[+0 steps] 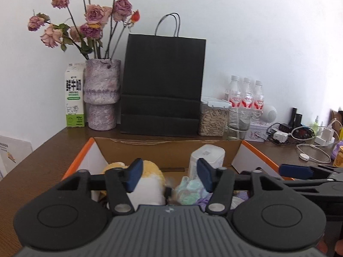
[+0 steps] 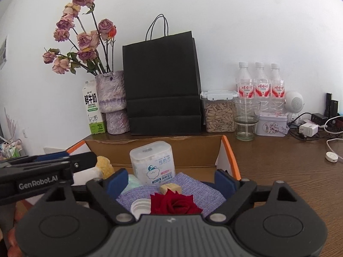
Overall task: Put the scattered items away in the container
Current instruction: 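Open right tool to drop the block while left tool releases the cable into the box, then move both tools back out of the box toward the white caps, then grasp a white bottle cap with right tool while left tool grasps the larger ribbed white cap, then carry both caps over the box and open both tools to release them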
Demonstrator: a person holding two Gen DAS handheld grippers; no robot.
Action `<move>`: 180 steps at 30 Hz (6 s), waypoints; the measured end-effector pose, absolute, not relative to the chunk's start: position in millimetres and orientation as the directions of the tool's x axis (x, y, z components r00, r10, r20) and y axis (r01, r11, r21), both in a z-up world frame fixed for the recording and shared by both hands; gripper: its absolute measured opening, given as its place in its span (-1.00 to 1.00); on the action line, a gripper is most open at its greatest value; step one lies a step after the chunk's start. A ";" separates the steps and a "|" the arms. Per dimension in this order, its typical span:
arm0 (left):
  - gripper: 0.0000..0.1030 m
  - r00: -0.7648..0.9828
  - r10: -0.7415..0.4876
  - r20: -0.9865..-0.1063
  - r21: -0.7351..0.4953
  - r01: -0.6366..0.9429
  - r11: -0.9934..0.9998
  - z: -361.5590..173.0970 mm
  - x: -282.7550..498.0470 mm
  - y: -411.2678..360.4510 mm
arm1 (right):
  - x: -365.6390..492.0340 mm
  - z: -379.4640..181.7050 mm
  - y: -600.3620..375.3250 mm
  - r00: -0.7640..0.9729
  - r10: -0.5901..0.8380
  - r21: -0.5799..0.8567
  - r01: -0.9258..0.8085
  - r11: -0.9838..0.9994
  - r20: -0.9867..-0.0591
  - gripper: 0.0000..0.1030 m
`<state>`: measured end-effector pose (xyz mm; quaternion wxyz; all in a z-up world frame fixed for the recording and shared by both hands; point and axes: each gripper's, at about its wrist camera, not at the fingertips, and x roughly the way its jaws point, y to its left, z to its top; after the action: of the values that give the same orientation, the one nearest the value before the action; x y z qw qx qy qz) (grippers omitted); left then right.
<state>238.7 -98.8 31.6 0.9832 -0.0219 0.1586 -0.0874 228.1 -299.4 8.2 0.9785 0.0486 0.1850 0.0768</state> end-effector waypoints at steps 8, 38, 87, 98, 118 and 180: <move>1.00 0.959 -0.121 -0.257 -0.146 0.085 0.986 35.7 236.8 -77.1 | 220.6 12.0 -307.5 0.940 0.123 0.133 -0.084 0.988 -0.319 1.00; 1.00 0.971 -0.062 -0.231 -0.150 0.027 0.988 25.3 205.3 -62.1 | 193.0 16.3 -289.0 0.945 0.165 0.069 -0.151 0.986 -0.283 1.00; 1.00 0.931 0.033 -0.362 -0.039 -0.050 0.998 -9.3 77.7 31.7 | 108.8 -33.9 -198.0 0.772 0.282 0.036 -0.319 0.947 -0.570 0.61; 1.00 0.909 -0.010 -0.417 -0.050 -0.012 0.999 -14.9 82.2 32.7 | 112.5 -36.4 -186.2 0.744 0.309 0.030 -0.363 0.931 -0.593 -0.47; 1.00 0.906 -0.119 -0.407 -0.027 0.118 0.993 1.7 99.8 -26.8 | 116.5 -26.9 -276.4 0.844 0.161 0.032 -0.168 0.985 -0.512 -0.47; -0.21 0.877 -0.192 -0.440 -0.105 0.162 0.981 19.4 127.4 -73.9 | 107.2 -10.0 -306.3 0.913 0.175 0.080 -0.156 0.984 -0.367 -0.47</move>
<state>127.4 -73.9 19.4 0.9682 -0.0324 0.2304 -0.0916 107.2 -306.3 -10.0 0.9778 0.0245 0.1900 0.0847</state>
